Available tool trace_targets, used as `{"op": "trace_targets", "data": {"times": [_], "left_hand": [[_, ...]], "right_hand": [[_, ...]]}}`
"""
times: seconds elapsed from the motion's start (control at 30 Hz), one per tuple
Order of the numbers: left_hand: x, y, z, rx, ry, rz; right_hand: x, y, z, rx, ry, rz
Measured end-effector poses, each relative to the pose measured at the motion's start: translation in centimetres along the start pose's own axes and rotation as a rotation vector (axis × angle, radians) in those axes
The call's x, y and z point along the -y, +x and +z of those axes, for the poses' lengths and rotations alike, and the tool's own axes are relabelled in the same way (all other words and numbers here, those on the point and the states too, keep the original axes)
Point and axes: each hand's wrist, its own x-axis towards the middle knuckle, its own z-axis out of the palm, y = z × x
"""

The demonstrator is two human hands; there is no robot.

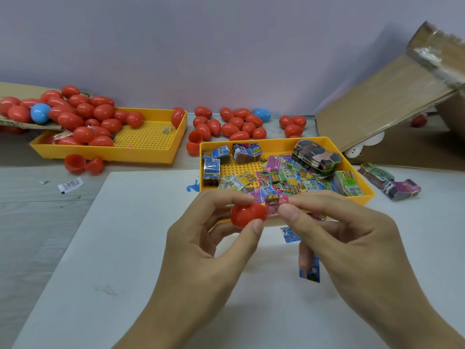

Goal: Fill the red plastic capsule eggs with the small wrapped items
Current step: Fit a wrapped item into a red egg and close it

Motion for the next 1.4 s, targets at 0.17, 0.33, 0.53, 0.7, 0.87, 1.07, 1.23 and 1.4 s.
{"op": "trace_targets", "data": {"times": [0.17,0.33,0.53,0.7,0.87,1.07,1.23,1.4], "left_hand": [[-0.15,-0.05,-0.04,-0.022,-0.044,-0.014],[0.07,0.07,-0.19,-0.030,-0.046,-0.018],[0.25,-0.03,-0.16,0.021,0.004,0.024],[0.36,0.02,-0.21,0.001,0.032,0.029],[0.39,0.01,-0.24,-0.004,0.034,0.040],[0.45,0.00,-0.11,-0.026,0.036,0.040],[0.55,-0.13,0.04,-0.069,0.060,0.075],[0.45,-0.21,0.07,-0.083,0.072,0.093]], "right_hand": [[0.09,0.27,-0.34,0.036,0.017,0.042],[0.02,0.35,-0.50,0.073,0.047,0.065],[-0.22,0.11,-0.13,0.101,0.039,0.013],[-0.15,0.21,-0.15,0.101,0.084,0.068],[-0.26,0.28,-0.25,0.130,0.072,0.113],[-0.16,0.38,-0.21,0.136,0.024,0.141],[0.10,0.39,-0.26,0.175,0.020,0.136],[-0.05,0.43,-0.48,0.189,0.021,0.138]]}}
